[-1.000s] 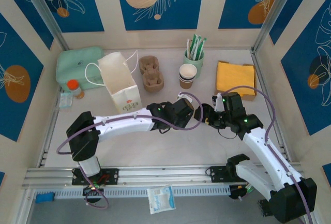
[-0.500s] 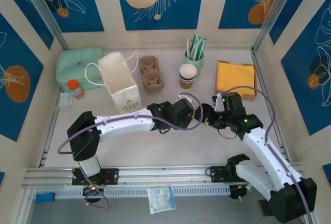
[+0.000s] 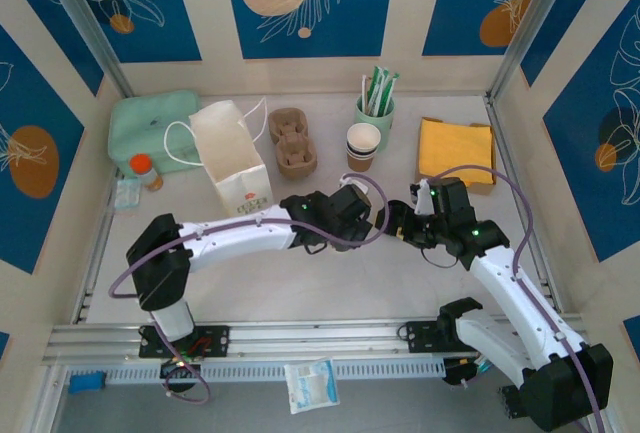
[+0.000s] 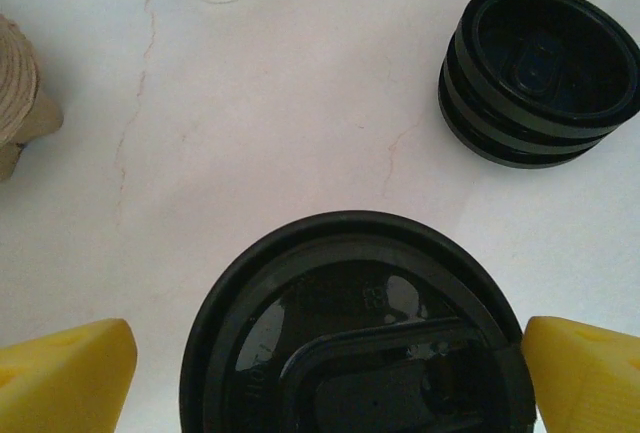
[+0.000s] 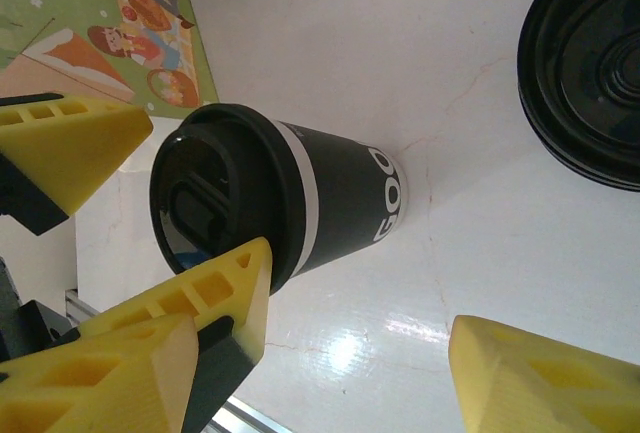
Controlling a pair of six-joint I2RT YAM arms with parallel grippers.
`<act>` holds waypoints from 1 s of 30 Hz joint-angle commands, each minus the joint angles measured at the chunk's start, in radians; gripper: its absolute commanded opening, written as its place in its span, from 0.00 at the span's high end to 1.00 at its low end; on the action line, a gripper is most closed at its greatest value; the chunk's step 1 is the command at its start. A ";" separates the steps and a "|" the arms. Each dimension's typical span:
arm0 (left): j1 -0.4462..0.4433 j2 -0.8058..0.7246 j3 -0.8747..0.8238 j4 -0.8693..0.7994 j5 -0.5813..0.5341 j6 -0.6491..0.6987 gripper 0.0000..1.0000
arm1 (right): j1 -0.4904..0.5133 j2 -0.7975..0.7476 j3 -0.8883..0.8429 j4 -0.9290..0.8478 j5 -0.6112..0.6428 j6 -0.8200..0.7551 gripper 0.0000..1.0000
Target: Pack the takeout coffee
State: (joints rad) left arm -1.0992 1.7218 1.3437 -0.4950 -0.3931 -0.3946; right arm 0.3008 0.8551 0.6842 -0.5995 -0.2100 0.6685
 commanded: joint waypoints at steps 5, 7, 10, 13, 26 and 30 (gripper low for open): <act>0.033 -0.099 0.032 -0.001 0.033 -0.032 0.01 | 0.006 0.023 0.054 -0.029 -0.021 -0.026 0.33; 0.054 -0.130 0.017 0.000 0.050 -0.056 0.01 | 0.010 0.034 0.062 -0.032 -0.022 -0.031 0.32; 0.108 -0.192 -0.034 0.007 0.111 -0.126 0.01 | 0.020 0.059 0.073 -0.036 -0.023 -0.040 0.33; 0.167 -0.263 -0.127 0.038 0.174 -0.193 0.01 | 0.043 0.090 0.089 -0.031 -0.014 -0.048 0.33; 0.220 -0.320 -0.310 0.084 0.249 -0.253 0.01 | 0.151 0.257 0.171 0.009 0.054 -0.075 0.34; 0.220 -0.300 -0.323 0.096 0.245 -0.255 0.01 | 0.163 0.292 0.187 0.018 0.064 -0.081 0.34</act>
State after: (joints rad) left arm -0.8829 1.4044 1.0363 -0.4259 -0.1635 -0.6319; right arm 0.4541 1.1313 0.8368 -0.5903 -0.1596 0.6083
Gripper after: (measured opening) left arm 0.994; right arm 0.659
